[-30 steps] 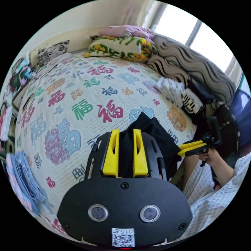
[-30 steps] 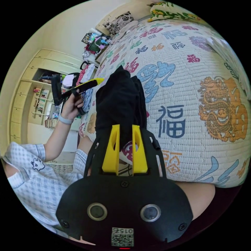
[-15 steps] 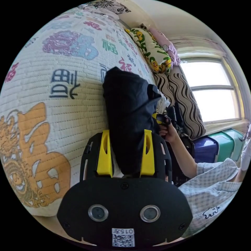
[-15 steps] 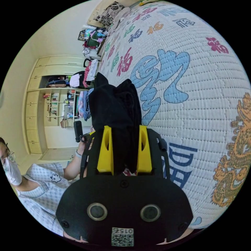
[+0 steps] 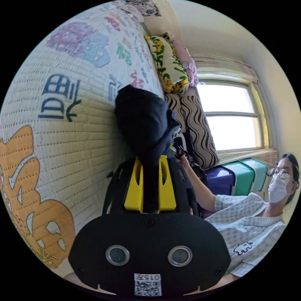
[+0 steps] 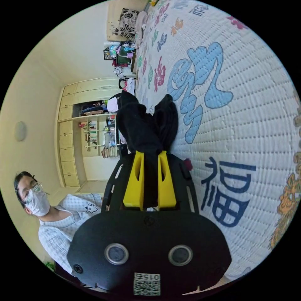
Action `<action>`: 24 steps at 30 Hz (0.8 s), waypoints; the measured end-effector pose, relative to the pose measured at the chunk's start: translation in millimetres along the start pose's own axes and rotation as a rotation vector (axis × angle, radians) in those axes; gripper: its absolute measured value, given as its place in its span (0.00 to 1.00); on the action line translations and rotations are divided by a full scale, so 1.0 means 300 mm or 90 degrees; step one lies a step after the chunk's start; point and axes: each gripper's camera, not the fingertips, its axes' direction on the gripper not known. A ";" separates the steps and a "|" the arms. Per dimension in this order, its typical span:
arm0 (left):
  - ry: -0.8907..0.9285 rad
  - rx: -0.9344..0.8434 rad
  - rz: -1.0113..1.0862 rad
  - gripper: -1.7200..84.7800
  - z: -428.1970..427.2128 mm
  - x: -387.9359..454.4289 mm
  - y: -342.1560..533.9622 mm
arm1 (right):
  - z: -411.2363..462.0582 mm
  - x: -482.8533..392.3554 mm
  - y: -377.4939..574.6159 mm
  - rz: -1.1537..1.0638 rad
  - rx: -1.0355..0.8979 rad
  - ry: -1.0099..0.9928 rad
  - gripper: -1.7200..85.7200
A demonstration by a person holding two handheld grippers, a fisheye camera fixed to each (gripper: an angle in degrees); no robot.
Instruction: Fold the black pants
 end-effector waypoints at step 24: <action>0.187 -0.108 0.083 0.11 1.217 0.961 -0.355 | -1.324 -1.131 0.002 0.152 0.332 0.628 0.10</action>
